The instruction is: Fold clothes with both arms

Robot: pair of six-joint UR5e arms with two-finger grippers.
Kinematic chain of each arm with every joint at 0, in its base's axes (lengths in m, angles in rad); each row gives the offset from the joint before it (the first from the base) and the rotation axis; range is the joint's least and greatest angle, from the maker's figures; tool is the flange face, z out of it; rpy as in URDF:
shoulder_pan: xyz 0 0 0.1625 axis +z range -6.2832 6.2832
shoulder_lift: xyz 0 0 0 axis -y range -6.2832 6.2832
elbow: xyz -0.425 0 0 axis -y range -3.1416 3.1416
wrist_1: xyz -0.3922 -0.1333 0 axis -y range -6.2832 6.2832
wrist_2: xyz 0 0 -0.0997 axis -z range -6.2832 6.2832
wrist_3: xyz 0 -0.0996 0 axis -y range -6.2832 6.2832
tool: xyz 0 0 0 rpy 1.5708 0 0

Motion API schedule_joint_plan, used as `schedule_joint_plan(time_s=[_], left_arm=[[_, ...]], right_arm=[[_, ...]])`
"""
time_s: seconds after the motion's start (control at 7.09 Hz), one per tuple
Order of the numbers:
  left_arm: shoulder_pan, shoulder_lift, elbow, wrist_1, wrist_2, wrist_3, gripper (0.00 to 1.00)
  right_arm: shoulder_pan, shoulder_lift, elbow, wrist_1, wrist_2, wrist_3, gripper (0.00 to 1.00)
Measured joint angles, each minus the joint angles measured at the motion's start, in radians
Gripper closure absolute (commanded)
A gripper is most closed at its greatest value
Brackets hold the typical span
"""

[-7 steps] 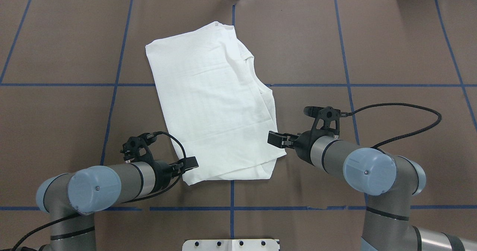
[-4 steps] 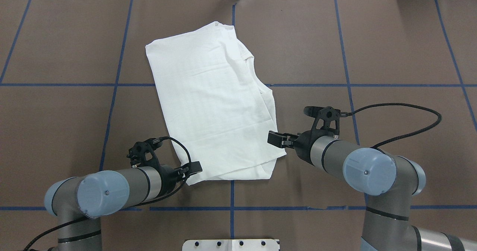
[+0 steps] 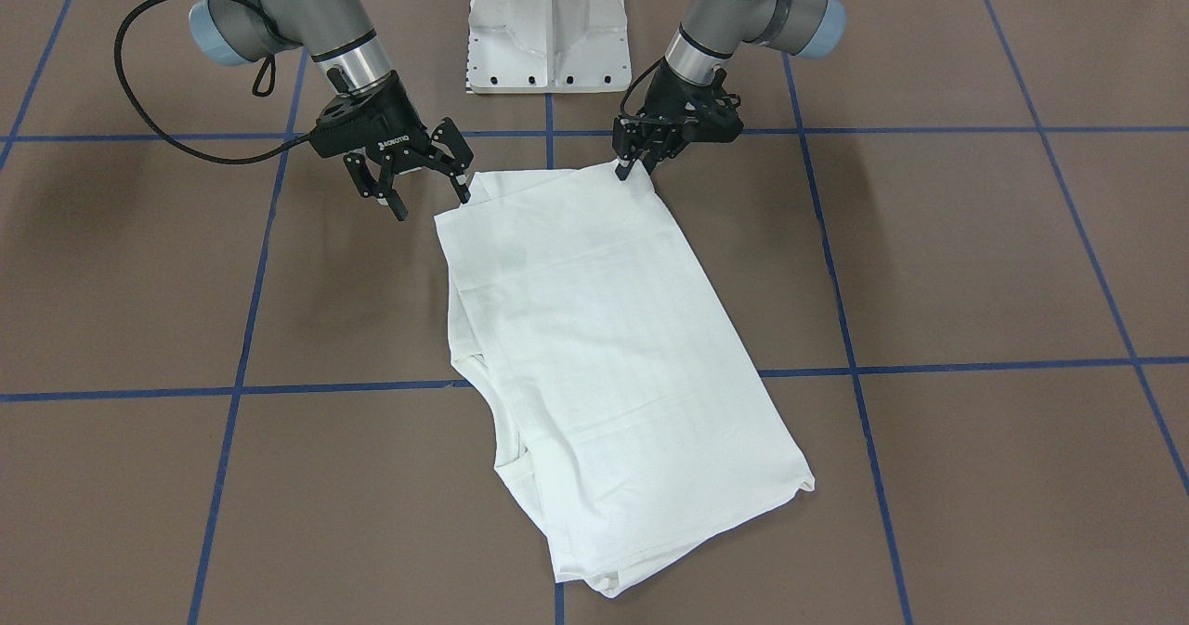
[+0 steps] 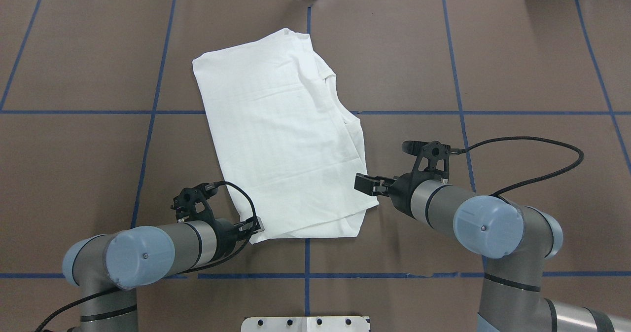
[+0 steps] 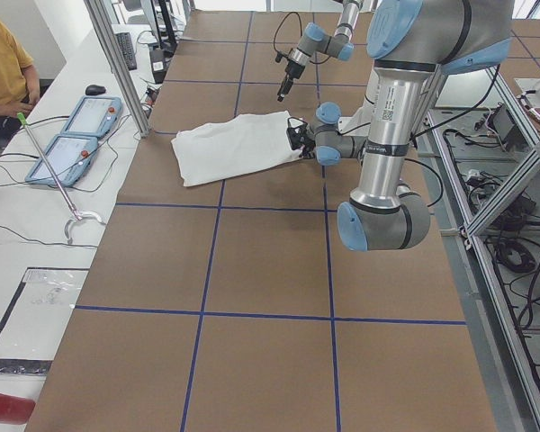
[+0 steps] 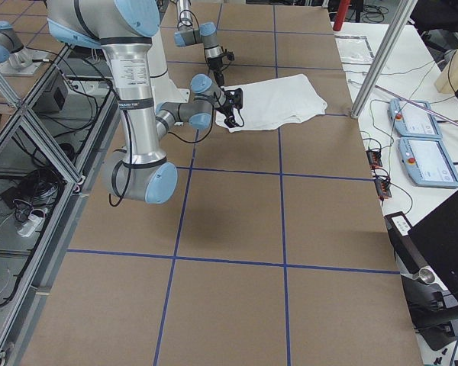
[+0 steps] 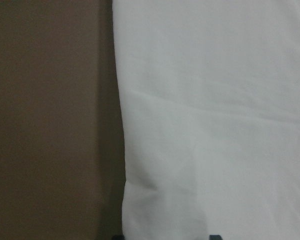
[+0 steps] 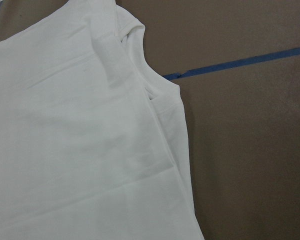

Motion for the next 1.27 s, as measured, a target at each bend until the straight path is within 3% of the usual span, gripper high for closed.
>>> schedule_joint_plan(time_s=[0.14,0.56,0.99,1.27], left_arm=[[0.001,-0.001,0.000,0.000,0.000,0.000,1.00],[0.000,-0.005,-0.007,0.000,0.000,0.003,1.00],[-0.003,-0.005,-0.012,0.000,0.001,0.008,1.00],[-0.004,-0.005,-0.012,0.000,0.001,0.009,1.00]], right_arm=[[0.000,0.000,-0.002,0.000,0.000,0.000,0.00],[-0.002,0.031,-0.050,-0.024,-0.003,0.091,0.05],[-0.011,0.140,-0.089,-0.214,-0.001,0.313,0.14],[-0.032,0.157,-0.099,-0.288,0.000,0.406,0.16]])
